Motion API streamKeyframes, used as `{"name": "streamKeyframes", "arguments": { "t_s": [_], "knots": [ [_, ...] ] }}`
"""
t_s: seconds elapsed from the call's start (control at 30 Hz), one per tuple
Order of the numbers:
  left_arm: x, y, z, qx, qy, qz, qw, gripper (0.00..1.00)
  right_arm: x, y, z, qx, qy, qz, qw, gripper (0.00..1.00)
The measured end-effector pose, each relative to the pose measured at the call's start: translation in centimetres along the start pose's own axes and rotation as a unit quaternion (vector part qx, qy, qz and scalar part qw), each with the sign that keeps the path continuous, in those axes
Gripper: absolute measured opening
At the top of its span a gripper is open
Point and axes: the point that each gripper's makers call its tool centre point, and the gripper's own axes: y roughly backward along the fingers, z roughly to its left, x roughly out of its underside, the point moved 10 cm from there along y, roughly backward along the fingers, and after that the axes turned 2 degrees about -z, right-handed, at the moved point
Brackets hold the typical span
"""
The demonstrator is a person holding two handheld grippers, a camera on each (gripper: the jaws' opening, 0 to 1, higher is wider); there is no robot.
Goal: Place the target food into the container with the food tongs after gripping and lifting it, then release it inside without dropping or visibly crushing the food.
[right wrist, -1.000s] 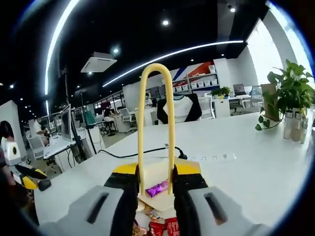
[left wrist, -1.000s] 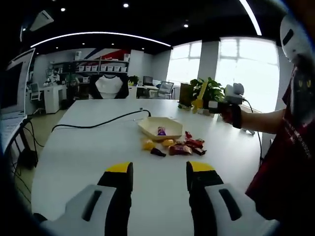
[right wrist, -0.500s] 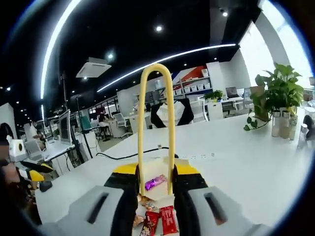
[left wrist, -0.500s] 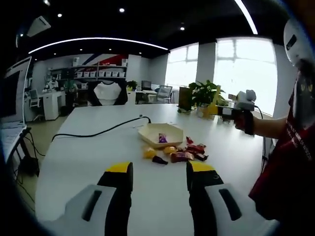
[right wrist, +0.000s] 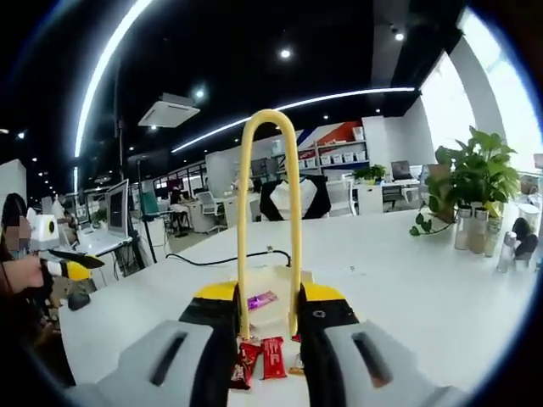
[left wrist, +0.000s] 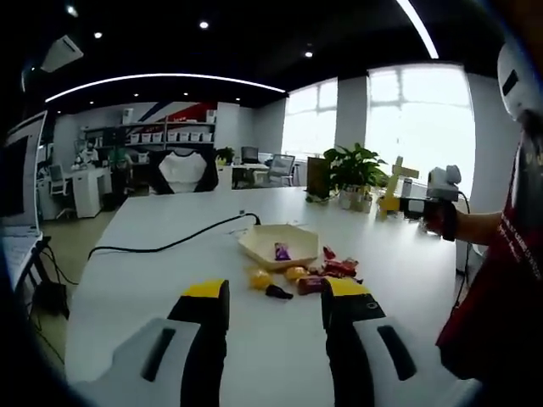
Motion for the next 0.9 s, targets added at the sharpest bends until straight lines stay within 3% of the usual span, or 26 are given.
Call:
{"name": "streamKeyframes", "arguments": {
  "t_s": [0.43, 0.9],
  "knots": [
    [0.0, -0.1, 0.4, -0.009, -0.003, -0.005, 0.9999, 0.46, 0.8, 4.2, -1.1, 0.035, -0.027, -0.009, 0.999, 0.24],
    [-0.5, 0.0, 0.5, -0.017, -0.018, -0.004, 0.9997, 0.46, 0.9, 6.0, -1.7, 0.04, -0.017, -0.013, 0.999, 0.24]
  ]
}}
